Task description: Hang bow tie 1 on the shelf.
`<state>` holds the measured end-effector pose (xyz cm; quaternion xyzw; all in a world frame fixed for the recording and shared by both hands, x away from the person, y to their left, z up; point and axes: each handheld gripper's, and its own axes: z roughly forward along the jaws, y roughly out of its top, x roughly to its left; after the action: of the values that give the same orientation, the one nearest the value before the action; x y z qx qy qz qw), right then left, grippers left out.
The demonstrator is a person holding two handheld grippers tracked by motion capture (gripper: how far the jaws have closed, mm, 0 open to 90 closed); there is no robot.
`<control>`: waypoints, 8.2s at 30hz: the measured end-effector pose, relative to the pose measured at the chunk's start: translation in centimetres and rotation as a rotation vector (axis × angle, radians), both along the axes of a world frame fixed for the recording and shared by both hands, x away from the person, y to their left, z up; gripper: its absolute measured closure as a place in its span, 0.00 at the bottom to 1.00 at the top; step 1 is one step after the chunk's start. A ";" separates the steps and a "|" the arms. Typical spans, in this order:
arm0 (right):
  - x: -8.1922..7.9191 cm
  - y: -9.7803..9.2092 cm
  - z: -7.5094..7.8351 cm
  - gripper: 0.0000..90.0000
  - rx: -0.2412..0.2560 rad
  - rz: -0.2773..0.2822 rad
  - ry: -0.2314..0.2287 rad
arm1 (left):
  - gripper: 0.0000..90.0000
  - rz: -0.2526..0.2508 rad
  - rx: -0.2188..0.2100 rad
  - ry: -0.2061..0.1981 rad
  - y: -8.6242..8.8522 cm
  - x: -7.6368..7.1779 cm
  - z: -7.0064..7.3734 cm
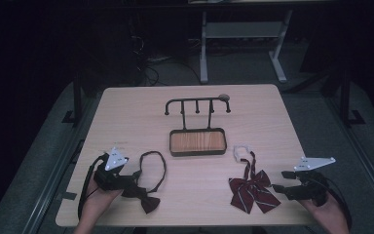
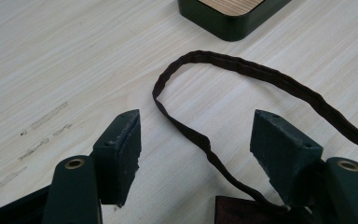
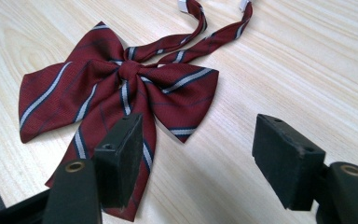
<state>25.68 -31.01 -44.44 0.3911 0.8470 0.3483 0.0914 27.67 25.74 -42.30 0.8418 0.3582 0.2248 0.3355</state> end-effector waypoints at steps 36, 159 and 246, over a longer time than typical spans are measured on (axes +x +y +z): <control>2.5 4.1 3.0 0.40 -0.033 0.091 0.012 | 0.37 0.023 -0.013 -0.002 0.6 -0.6 0.0; 15.6 10.0 1.3 0.93 -0.406 0.121 0.284 | 0.35 -0.005 -0.018 -0.003 0.6 0.0 0.4; 12.3 12.0 17.1 0.94 -0.263 0.386 0.072 | 0.35 -0.003 -0.035 -0.008 0.6 0.0 0.5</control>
<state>37.98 -19.05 -27.32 0.2187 0.9469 0.2319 0.0431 27.63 26.34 -41.76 0.8354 0.3593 0.2216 0.3519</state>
